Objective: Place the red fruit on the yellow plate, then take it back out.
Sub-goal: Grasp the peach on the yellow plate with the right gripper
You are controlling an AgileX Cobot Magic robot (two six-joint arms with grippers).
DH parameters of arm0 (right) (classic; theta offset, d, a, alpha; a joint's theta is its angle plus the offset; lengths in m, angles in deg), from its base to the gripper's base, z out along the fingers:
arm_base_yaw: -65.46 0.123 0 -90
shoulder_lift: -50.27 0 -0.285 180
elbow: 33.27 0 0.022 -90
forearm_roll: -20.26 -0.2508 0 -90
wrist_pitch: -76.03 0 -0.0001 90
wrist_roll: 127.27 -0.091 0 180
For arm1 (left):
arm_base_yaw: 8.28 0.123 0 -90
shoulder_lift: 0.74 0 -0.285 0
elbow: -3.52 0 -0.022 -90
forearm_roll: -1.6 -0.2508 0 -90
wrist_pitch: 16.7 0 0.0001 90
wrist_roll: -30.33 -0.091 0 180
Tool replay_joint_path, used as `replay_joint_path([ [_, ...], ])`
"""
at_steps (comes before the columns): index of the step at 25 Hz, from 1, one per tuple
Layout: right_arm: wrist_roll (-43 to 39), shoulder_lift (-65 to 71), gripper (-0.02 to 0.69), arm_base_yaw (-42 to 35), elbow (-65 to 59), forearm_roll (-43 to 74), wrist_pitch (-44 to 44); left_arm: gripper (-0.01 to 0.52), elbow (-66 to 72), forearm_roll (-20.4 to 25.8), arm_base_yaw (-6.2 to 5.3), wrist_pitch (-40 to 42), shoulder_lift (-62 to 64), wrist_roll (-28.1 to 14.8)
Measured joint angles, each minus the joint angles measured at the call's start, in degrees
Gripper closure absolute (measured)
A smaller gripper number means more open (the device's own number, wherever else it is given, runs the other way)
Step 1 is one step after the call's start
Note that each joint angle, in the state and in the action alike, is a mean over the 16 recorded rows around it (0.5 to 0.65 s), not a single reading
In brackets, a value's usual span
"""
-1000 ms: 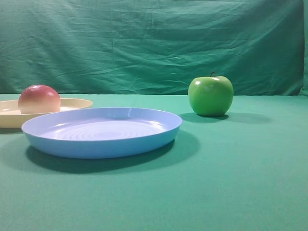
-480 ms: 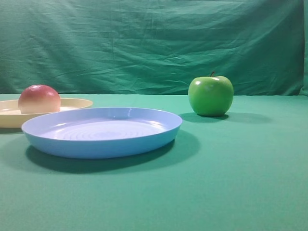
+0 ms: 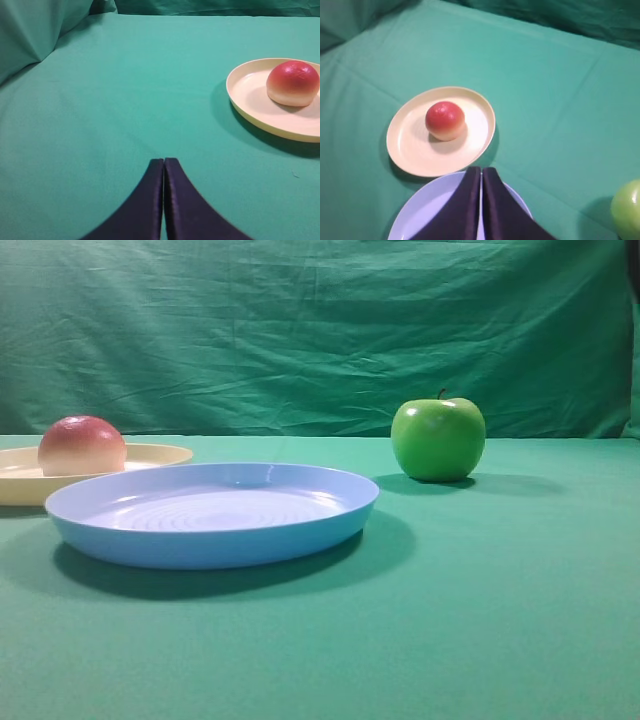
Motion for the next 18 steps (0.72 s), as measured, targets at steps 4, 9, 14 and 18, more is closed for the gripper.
replay_joint_path([
  [4,2.0,6.7,0.665,1.2,9.2,0.7,9.2,0.514,0.0,0.0,0.0,0.0,0.0,0.0],
  [9,4.8,15.4,0.665,2.0,22.3,0.9,21.2,0.514,0.0,0.0,0.0,0.0,0.0,0.0],
  [14,7.2,24.2,0.665,2.1,35.3,0.8,30.6,0.514,0.0,0.0,0.0,0.0,0.0,0.0],
  [18,8.6,31.3,0.662,2.2,44.6,0.5,34.9,0.514,0.0,0.0,0.0,0.0,0.0,0.0],
])
